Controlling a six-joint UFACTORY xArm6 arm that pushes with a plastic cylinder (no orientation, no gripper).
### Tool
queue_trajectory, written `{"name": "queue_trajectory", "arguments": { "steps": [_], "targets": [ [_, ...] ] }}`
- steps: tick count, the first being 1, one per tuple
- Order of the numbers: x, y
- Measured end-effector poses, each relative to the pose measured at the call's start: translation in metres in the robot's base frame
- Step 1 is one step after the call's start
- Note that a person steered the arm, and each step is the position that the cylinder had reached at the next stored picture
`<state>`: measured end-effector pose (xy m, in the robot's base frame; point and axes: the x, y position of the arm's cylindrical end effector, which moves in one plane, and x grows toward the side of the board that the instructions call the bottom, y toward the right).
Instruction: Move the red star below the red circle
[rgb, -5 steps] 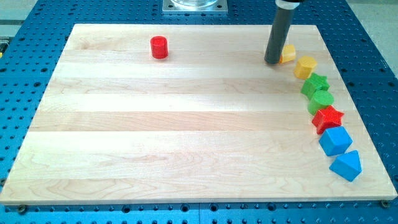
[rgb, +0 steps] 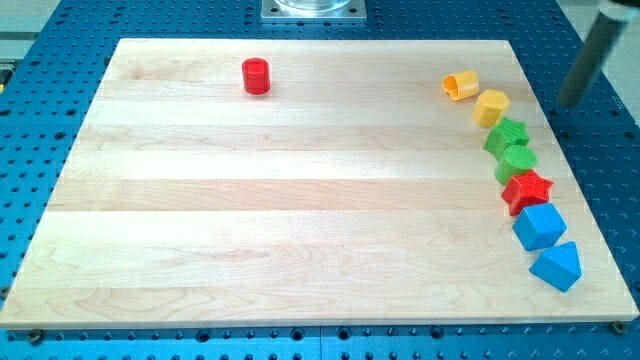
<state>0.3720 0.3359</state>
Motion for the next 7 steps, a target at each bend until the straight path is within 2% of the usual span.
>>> {"name": "queue_trajectory", "arguments": {
  "steps": [1,3,4,5,7],
  "targets": [
    [0.071,-0.009],
    [0.136,-0.077],
    [0.145,-0.106],
    [0.135,-0.162],
    [0.109,-0.133]
  ]
}}
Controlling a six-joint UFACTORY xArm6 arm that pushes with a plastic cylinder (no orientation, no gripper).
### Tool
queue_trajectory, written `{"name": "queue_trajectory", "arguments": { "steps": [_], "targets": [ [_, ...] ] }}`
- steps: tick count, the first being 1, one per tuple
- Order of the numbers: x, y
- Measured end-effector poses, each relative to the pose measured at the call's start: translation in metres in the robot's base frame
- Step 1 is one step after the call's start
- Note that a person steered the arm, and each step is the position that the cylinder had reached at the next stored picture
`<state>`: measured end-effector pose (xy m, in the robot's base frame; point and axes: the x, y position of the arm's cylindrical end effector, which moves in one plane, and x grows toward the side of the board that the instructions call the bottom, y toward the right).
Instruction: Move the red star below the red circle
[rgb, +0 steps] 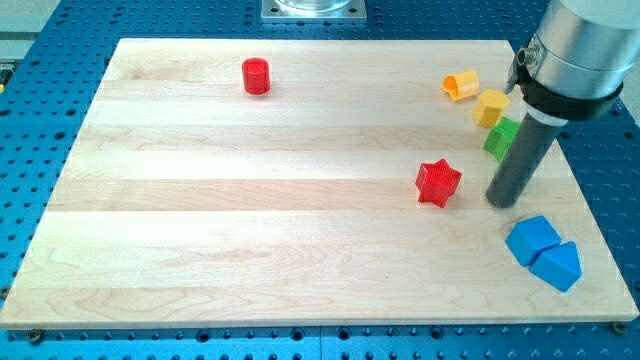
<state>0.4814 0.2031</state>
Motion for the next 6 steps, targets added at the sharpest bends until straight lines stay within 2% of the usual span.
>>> {"name": "queue_trajectory", "arguments": {
  "steps": [1,3,4,5,6],
  "targets": [
    [-0.006,-0.099],
    [0.016,-0.178],
    [-0.023,-0.233],
    [-0.048,-0.264],
    [-0.001,-0.258]
  ]
}}
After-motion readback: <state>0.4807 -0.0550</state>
